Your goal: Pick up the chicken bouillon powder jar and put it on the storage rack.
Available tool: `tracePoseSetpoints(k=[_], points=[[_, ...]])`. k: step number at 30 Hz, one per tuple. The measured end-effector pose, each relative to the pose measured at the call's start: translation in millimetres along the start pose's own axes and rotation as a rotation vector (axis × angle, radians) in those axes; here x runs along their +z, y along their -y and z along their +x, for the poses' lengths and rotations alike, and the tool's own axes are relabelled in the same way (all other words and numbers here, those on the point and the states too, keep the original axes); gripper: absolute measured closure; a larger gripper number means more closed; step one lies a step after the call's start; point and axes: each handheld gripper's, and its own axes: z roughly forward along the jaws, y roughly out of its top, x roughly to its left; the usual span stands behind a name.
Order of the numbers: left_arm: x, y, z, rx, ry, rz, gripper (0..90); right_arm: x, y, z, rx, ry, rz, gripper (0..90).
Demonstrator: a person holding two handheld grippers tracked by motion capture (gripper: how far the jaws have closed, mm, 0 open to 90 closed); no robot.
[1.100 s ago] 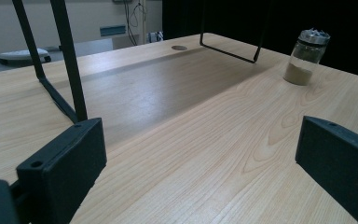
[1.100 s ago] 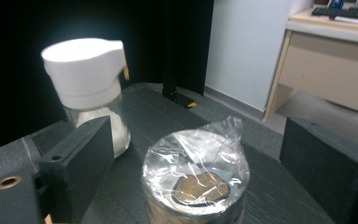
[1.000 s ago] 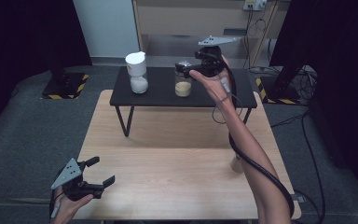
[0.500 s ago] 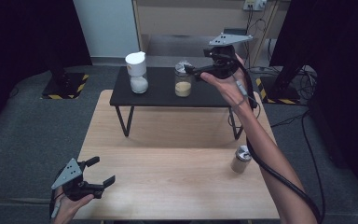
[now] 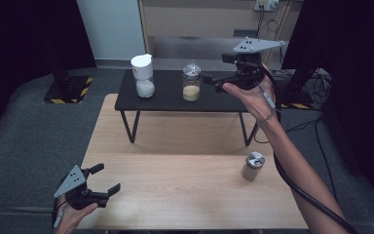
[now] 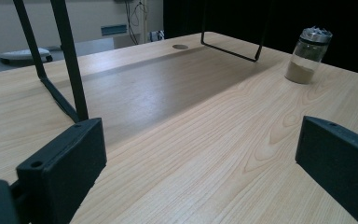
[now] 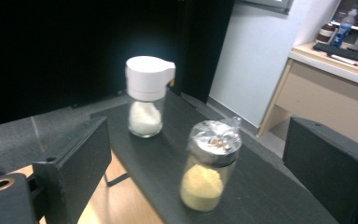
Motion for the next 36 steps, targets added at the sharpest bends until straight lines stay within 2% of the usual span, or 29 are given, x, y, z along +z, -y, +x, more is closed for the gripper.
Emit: tracePoseSetpoints(k=[3, 9, 15, 20, 25, 27, 36], points=[[0.0, 0.0, 0.1, 0.000, 0.000, -0.001, 0.5, -12.4, 8.3, 4.8, -0.001, -0.018, -0.003, 8.1], [0.1, -0.1, -0.1, 0.001, 0.000, 0.001, 0.5, -30.4, 24.1, 8.6, -0.002, -0.020, -0.020, 8.4], [0.1, -0.2, -0.6, 0.003, -0.002, 0.001, 0.5, -57.6, 49.2, 12.5, 0.027, -0.026, -0.045, 8.1], [0.0, -0.2, -0.6, 0.002, -0.002, 0.000, 0.5, -72.7, 62.5, 15.3, 0.039, -0.028, -0.060, 8.0], [-0.2, -0.1, -0.7, 0.004, -0.003, -0.002, 0.5, -91.4, 78.1, 21.6, 0.036, -0.017, -0.071, 8.0], [-0.3, -0.2, -0.9, 0.005, -0.003, -0.002, 0.5, -99.4, 85.1, 27.1, 0.018, 0.001, -0.058, 7.9], [-0.3, -0.2, -1.0, 0.006, -0.005, -0.002, 0.5, -121.7, 114.6, 34.3, 0.036, 0.004, -0.076, 7.9]])
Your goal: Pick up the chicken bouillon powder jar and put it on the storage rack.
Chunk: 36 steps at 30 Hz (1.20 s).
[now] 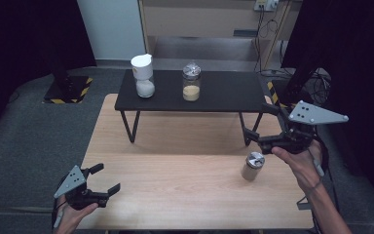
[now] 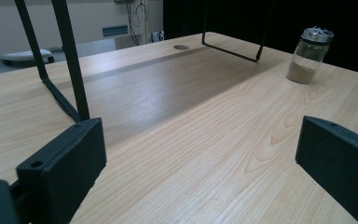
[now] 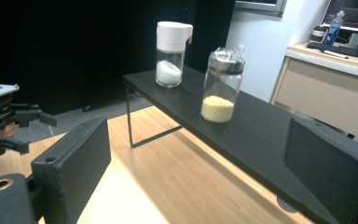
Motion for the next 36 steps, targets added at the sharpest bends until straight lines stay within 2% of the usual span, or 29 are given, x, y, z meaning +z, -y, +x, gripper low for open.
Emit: tracePoseSetpoints(k=[2, 3, 8, 11, 15, 22, 27, 36], points=[[0.0, 0.1, 0.1, 0.001, 0.001, -0.001, 0.5, -7.2, 11.4, 2.9, 0.012, 0.002, -0.004, 7.8], [0.0, 0.1, 0.1, 0.001, 0.001, -0.001, 0.5, -7.2, 11.4, 2.9, 0.012, 0.002, -0.004, 7.8], [-0.2, 0.3, 0.3, 0.004, 0.005, -0.004, 0.5, -19.7, 33.6, 11.0, 0.024, 0.033, 0.004, 7.6], [-0.4, 0.5, 0.3, 0.006, 0.005, -0.007, 0.5, -23.6, 41.3, 12.2, 0.037, 0.040, 0.008, 7.4], [-0.3, 0.5, 0.2, 0.006, 0.005, -0.007, 0.5, -34.0, 55.8, 18.6, 0.037, 0.078, 0.020, 7.4], [-0.7, 0.8, -0.1, 0.006, 0.003, -0.011, 0.4, -48.4, 74.6, 21.5, 0.062, 0.103, 0.017, 7.5], [-0.9, 1.0, -0.1, 0.009, 0.005, -0.015, 0.5, -53.0, 86.1, 27.6, 0.055, 0.133, 0.030, 7.5], [-1.3, 1.2, -0.2, 0.012, 0.006, -0.018, 0.5, -55.8, 116.0, 31.6, 0.106, 0.148, 0.063, 7.5]])
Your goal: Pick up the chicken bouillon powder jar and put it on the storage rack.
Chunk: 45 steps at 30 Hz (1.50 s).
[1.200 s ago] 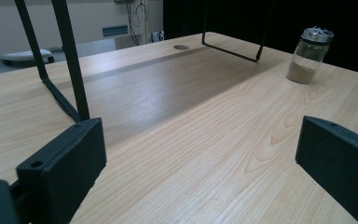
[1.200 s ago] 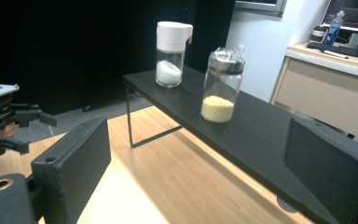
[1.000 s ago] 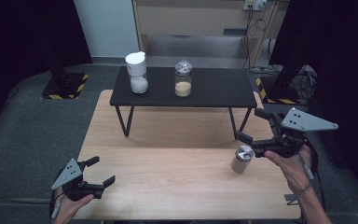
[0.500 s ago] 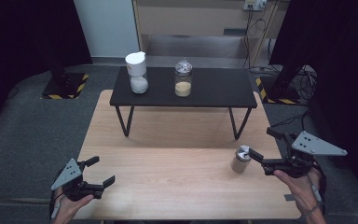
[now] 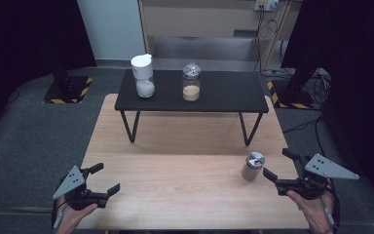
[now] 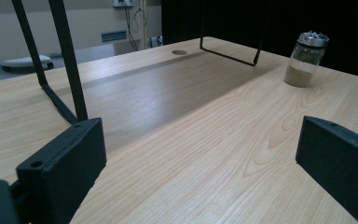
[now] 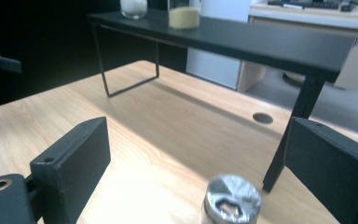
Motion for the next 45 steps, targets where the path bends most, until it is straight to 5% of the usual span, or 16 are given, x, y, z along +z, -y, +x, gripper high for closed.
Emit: tracePoseSetpoints(k=[23, 45], points=[[-0.5, 1.1, 0.2, -0.002, 0.000, -0.009, 0.5, 3.2, 45.8, 4.9, 0.065, 0.031, 0.048, 7.1], [-0.2, 0.3, 0.2, 0.012, 0.012, -0.009, 0.5, -0.7, 61.2, 4.7, 0.080, 0.062, 0.050, 7.0]])
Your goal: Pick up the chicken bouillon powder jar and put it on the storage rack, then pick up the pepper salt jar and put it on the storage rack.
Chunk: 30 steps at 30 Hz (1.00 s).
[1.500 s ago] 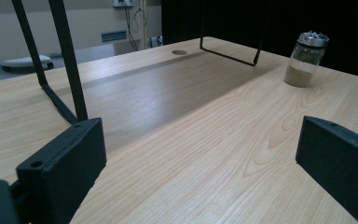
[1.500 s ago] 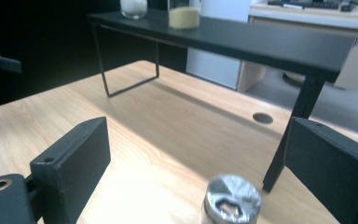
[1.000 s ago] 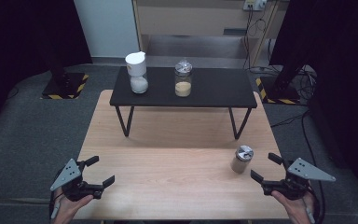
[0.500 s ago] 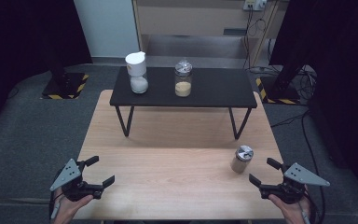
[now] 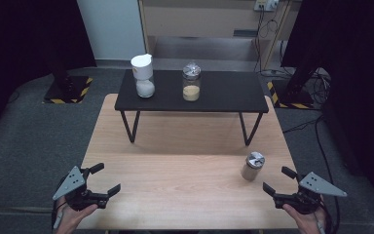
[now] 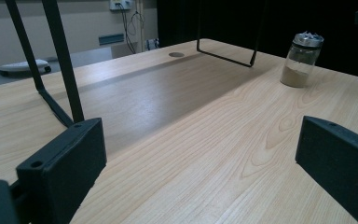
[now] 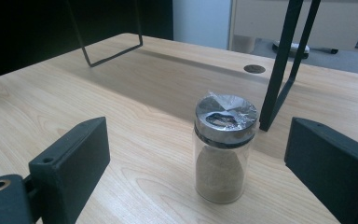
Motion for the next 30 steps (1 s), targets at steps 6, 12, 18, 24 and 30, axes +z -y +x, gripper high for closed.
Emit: tracePoseSetpoints(k=[6, 12, 18, 24, 30], points=[[-0.7, 0.0, 0.4, -0.006, -0.002, 0.000, 0.5, 0.4, -0.1, 0.9, 0.006, 0.005, -0.002, 7.0], [-0.8, -0.2, 0.3, -0.006, -0.003, 0.002, 0.5, 0.4, 0.4, 0.2, 0.007, -0.001, -0.001, 7.0], [-1.1, 0.1, 0.5, -0.007, -0.004, 0.001, 0.5, -0.2, 0.4, 0.4, 0.009, 0.001, -0.005, 6.9], [-0.7, 0.0, 0.5, -0.008, -0.003, 0.000, 0.5, -2.1, 0.9, 1.1, 0.011, 0.007, -0.015, 6.5], [-0.7, 0.1, 0.3, -0.008, -0.003, 0.000, 0.5, -4.4, -0.9, 2.9, 0.006, 0.009, -0.023, 6.0]])
